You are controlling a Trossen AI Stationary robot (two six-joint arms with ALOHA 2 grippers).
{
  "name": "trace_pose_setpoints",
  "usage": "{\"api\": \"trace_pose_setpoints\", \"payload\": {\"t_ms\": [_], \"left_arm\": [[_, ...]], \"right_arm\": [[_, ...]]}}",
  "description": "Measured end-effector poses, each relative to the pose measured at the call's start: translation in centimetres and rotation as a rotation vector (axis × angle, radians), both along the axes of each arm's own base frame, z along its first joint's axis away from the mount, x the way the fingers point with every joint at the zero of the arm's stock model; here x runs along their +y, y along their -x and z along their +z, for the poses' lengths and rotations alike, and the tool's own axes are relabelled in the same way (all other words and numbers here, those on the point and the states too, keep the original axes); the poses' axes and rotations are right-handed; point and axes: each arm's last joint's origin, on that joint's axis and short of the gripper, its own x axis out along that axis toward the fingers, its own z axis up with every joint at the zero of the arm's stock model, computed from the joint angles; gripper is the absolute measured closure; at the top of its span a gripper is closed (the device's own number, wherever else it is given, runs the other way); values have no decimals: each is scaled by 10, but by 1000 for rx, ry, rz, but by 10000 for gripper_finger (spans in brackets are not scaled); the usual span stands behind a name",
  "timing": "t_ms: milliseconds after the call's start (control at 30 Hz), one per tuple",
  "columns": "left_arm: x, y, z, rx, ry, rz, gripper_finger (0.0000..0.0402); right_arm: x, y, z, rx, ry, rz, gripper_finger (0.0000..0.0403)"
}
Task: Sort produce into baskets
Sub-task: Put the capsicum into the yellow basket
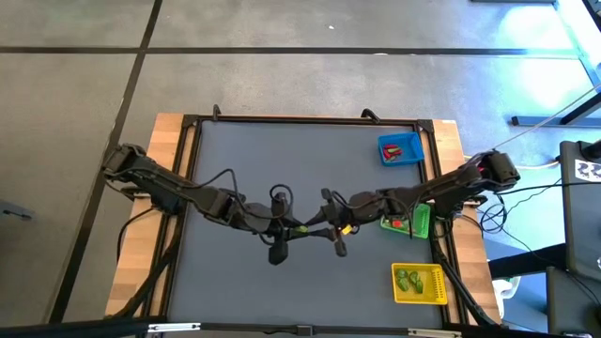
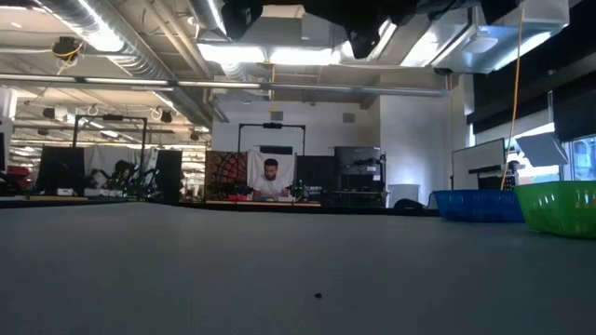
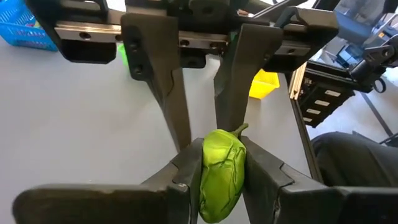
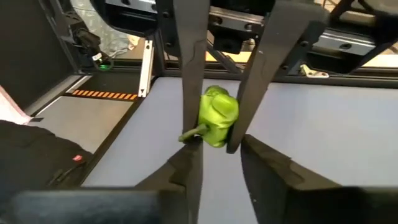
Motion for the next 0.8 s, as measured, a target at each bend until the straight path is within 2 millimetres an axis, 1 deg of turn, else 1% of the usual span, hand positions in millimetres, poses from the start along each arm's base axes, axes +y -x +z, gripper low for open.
{"api": "trace_pose_setpoints", "payload": {"t_ms": [100,200,267,433,533,633,800], "left_arm": [[2,0,1,-3,10,11,318],[3,-1,1,-3,16,20,318],[4,-1,0,0,11,20,318],[5,0,-1,11,2,33,318],[9,-1,-1,8,-17,67,318],[14,-2,-2,12,-32,110,318],[16,-3,-1,7,-35,125,318]], "right_arm": [[0,1,2,-2,-9,5,309],[-1,1,2,12,-43,-12,312],[-3,1,2,27,-53,-20,302],[-5,3,0,77,-73,-23,252],[-5,6,2,81,-68,-5,233],[-6,9,8,69,-68,-14,230],[-9,11,12,59,-49,-85,245]]}}
